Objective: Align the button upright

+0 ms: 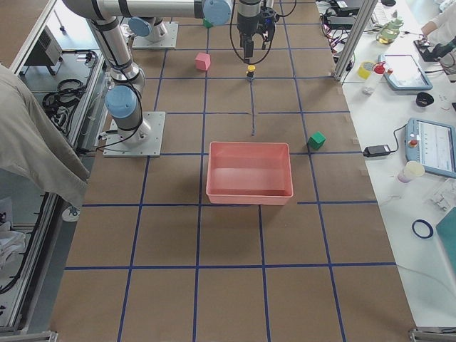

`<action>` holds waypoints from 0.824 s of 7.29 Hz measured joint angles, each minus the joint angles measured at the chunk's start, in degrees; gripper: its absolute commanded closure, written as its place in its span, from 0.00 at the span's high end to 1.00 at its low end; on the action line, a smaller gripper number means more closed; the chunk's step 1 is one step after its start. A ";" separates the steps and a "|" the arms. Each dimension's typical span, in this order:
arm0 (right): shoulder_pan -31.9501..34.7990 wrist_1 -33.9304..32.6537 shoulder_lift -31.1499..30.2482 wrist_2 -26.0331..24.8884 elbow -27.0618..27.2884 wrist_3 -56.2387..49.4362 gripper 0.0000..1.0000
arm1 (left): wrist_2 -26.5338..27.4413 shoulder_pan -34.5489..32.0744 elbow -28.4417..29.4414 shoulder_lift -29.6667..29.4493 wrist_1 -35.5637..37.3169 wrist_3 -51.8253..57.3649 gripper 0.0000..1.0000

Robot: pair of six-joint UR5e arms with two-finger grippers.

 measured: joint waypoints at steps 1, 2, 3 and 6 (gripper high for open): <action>0.00 -0.05 0.00 0.00 0.01 -0.02 1.00 | 2.05 -0.25 0.15 4.24 -2.23 4.30 1.00; 0.00 -0.07 0.00 0.00 0.01 0.01 1.00 | 5.39 -0.34 0.31 8.61 -5.44 11.88 1.00; 0.00 -0.10 0.00 0.00 0.02 0.03 1.00 | 10.44 -0.28 0.41 12.92 -9.58 20.10 1.00; 0.00 -0.16 0.00 0.00 0.02 -0.01 1.00 | 25.21 0.12 -0.08 23.07 -17.56 42.11 1.00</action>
